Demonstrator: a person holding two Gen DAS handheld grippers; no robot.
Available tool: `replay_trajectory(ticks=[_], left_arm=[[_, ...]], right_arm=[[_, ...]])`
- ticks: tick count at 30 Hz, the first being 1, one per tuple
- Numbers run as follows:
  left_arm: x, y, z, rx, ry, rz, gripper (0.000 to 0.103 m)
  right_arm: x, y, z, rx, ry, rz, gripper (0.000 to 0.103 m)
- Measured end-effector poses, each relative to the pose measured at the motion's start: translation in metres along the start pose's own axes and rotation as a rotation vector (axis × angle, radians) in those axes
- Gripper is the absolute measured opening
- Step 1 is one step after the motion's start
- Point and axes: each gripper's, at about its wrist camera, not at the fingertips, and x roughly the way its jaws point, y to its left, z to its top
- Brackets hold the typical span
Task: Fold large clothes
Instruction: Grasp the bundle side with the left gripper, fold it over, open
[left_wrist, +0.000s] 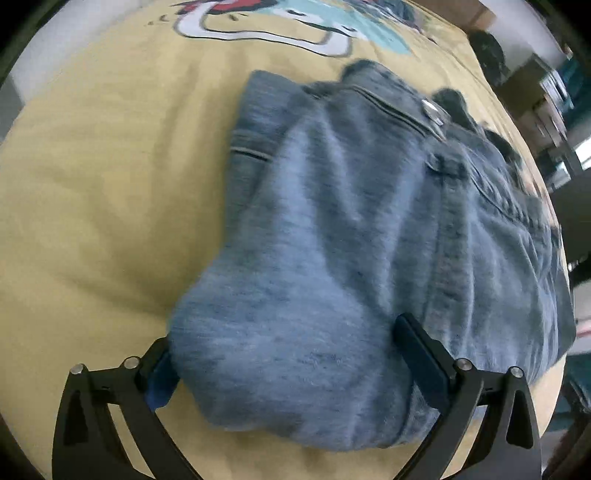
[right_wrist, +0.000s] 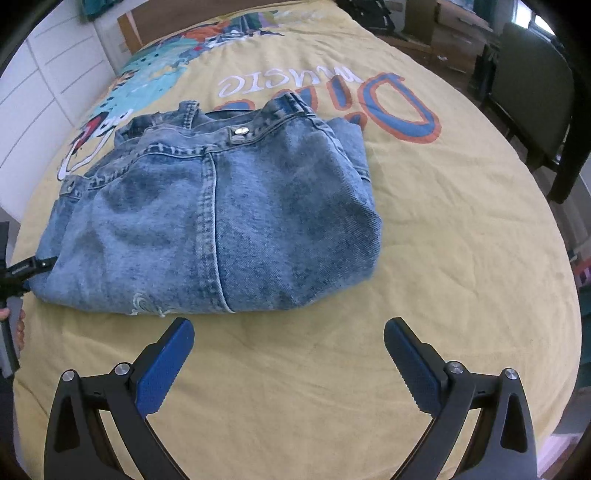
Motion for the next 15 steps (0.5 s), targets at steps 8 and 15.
replay_trajectory(ticks=[8, 15], left_arm=[[-0.029, -0.039, 0.003, 0.128, -0.022, 0.004, 0.021], [-0.088, -0.110, 0.017, 0.200, -0.123, -0.105, 0.021]], right_arm=[[0.001, -0.011, -0.001, 0.035, -0.024, 0.037, 0.103], [-0.008, -0.036, 0.003, 0.051, -0.058, 0.047, 0.103]])
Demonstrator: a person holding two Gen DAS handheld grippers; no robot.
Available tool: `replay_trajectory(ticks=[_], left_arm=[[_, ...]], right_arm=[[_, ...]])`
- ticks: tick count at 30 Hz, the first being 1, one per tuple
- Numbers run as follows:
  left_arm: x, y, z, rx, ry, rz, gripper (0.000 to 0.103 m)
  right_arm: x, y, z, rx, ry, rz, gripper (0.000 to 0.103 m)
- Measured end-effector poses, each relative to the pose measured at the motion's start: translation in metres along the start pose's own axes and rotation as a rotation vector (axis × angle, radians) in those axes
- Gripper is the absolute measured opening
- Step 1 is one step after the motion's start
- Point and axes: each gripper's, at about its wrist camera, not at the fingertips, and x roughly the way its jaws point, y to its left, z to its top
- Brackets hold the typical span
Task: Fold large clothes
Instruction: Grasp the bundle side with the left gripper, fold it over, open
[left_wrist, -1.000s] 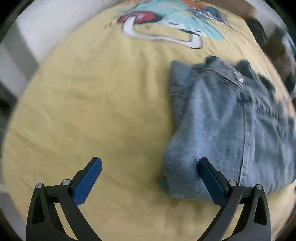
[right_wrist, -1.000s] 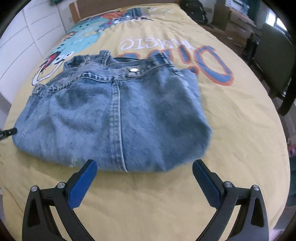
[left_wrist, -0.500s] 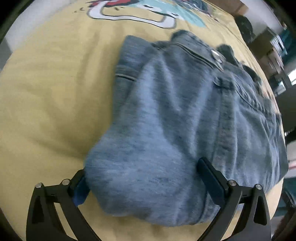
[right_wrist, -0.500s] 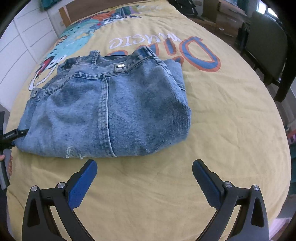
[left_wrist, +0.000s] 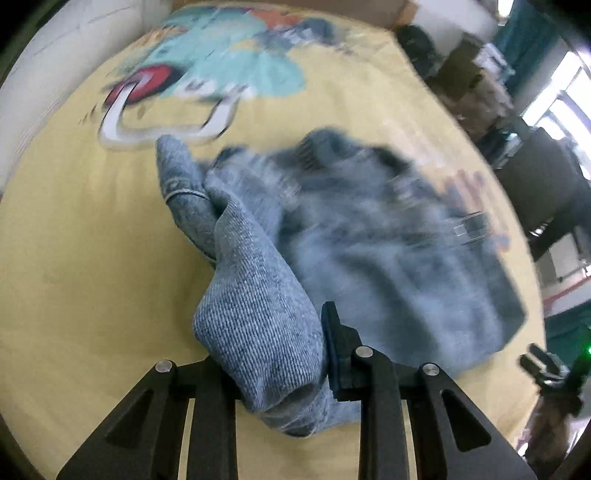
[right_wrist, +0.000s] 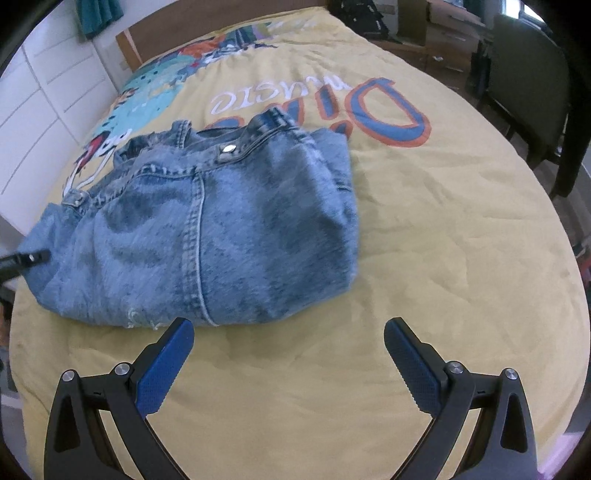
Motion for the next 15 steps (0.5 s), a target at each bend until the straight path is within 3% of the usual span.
replay_trajectory(ticks=[4, 9, 15], left_arm=[[-0.003, -0.064, 0.032, 0.072, -0.028, -0.077, 0.021], [0.005, -0.150, 0.048, 0.183, -0.040, -0.125, 0.020], [0.051, -0.264, 0.030, 0.376, 0.025, -0.164, 0.014]], right_arm=[[-0.010, -0.020, 0.003, 0.034, -0.029, 0.002, 0.103], [-0.027, -0.051, 0.003, 0.082, -0.061, 0.007, 0.103], [-0.045, -0.088, 0.001, 0.138, -0.086, -0.023, 0.103]])
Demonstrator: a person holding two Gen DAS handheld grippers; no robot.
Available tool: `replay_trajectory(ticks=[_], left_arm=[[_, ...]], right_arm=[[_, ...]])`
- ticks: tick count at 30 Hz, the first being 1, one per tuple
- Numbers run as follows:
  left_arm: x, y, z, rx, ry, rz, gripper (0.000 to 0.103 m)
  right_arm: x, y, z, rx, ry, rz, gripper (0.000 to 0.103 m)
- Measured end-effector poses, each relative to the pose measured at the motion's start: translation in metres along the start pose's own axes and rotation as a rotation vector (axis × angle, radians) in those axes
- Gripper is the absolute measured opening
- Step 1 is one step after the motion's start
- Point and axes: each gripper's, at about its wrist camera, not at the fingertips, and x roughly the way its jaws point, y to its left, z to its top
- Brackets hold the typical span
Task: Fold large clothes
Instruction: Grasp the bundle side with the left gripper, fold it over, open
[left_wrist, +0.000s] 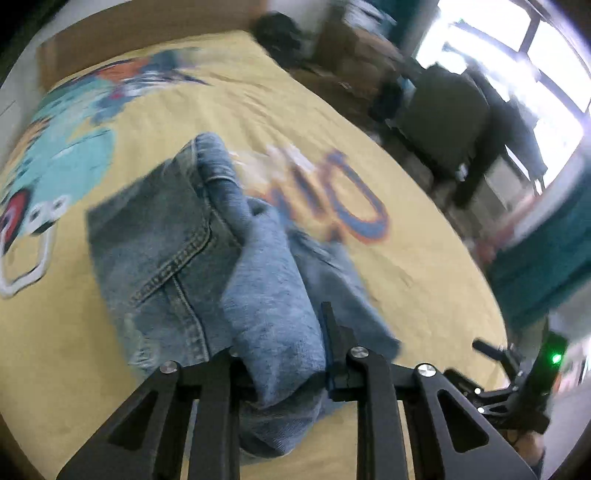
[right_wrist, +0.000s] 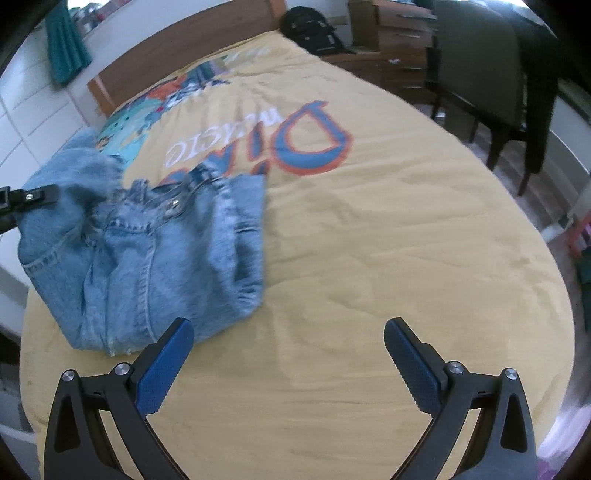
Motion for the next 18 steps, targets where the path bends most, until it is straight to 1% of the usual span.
replay_trajectory(ticks=[2, 4, 7, 9, 12, 16, 18], left_arm=[[0.035, -0.023, -0.008, 0.030, 0.063, 0.007, 0.013], [0.070, -0.039, -0.019, 0.052, 0.120, 0.042, 0.012], [0.105, -0.042, -0.031, 0.060, 0.168, 0.086, 0.012], [0.116, -0.039, -0.037, 0.050, 0.176, 0.101, 0.012], [0.119, -0.035, -0.044, 0.044, 0.175, 0.137, 0.014], [0.127, -0.038, -0.043, 0.013, 0.195, 0.178, 0.022], [0.122, -0.037, -0.041, 0.002, 0.198, 0.189, 0.024]], right_arm=[[-0.004, -0.010, -0.002, 0.015, -0.003, -0.007, 0.103], [-0.005, -0.017, -0.005, 0.024, 0.002, -0.013, 0.103], [-0.003, -0.029, -0.012, 0.038, 0.021, -0.026, 0.103], [0.000, -0.034, -0.017, 0.047, 0.036, -0.029, 0.103], [0.004, -0.037, -0.021, 0.052, 0.049, -0.029, 0.103], [0.007, -0.037, -0.023, 0.063, 0.060, -0.023, 0.103], [0.008, -0.037, -0.023, 0.062, 0.064, -0.018, 0.103]])
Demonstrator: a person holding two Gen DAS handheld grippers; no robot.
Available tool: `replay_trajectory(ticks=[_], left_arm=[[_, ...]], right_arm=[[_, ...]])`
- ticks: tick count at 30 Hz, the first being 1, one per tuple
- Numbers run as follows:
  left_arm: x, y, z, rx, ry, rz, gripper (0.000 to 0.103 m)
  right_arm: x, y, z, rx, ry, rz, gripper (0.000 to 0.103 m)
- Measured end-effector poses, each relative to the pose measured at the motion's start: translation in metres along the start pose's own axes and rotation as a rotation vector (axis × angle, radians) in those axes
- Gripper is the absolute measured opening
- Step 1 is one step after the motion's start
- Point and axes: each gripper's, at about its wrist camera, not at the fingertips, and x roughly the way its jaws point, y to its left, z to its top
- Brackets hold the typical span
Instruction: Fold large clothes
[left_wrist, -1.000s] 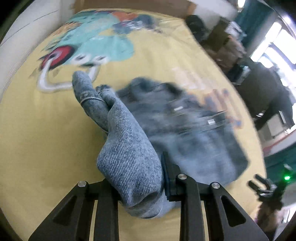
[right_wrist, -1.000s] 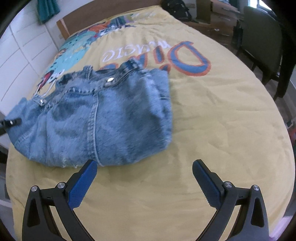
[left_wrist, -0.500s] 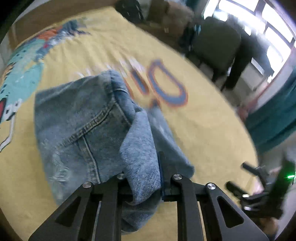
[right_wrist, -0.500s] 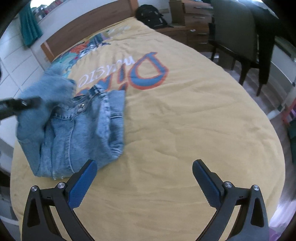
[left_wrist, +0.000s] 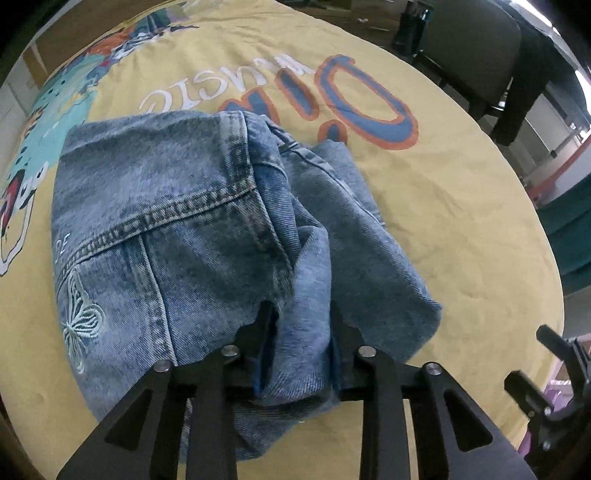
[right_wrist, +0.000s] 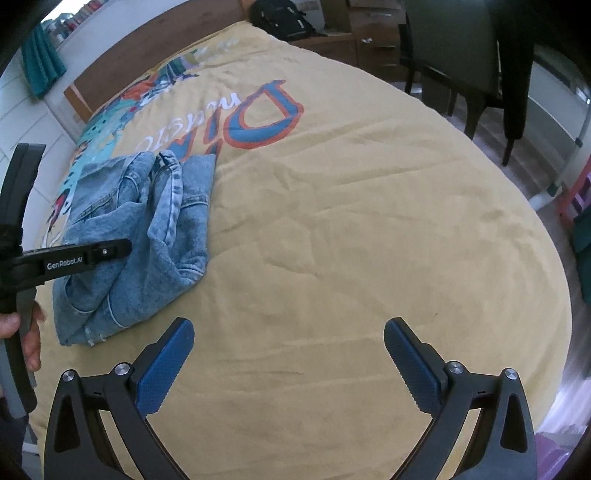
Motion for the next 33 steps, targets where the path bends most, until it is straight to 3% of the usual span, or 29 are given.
replay_trajectory(ticks=[3, 5, 7, 14, 18, 24, 29, 31, 33], left_arm=[[-0.010, -0.001, -0.002, -0.016, -0.006, -0.023, 0.044], [-0.019, 0.001, -0.001, -0.045, -0.021, -0.045, 0.077], [-0.028, 0.001, 0.001, -0.053, -0.046, -0.049, 0.097], [-0.067, 0.040, 0.006, -0.166, -0.094, -0.090, 0.102], [-0.095, 0.082, -0.004, -0.238, -0.142, -0.036, 0.102], [-0.115, 0.145, -0.050, -0.345, -0.156, 0.001, 0.102], [-0.120, 0.173, -0.096, -0.403, -0.126, -0.040, 0.102], [-0.120, 0.180, -0.109, -0.411, -0.116, -0.043, 0.102], [-0.119, 0.186, -0.118, -0.419, -0.108, -0.050, 0.102]], right_arm=[[0.001, 0.002, 0.001, -0.008, 0.002, -0.002, 0.103], [0.000, 0.003, 0.000, -0.010, 0.002, -0.001, 0.103], [-0.001, 0.004, 0.000, -0.014, 0.006, 0.002, 0.103], [-0.004, 0.027, 0.000, -0.081, 0.007, 0.027, 0.103], [-0.008, 0.052, 0.011, -0.119, -0.006, 0.069, 0.103], [-0.003, 0.108, 0.054, -0.173, 0.023, 0.146, 0.103], [0.021, 0.162, 0.100, -0.215, 0.056, 0.189, 0.101], [0.042, 0.182, 0.117, -0.238, 0.103, 0.186, 0.098], [0.062, 0.196, 0.127, -0.266, 0.146, 0.137, 0.088]])
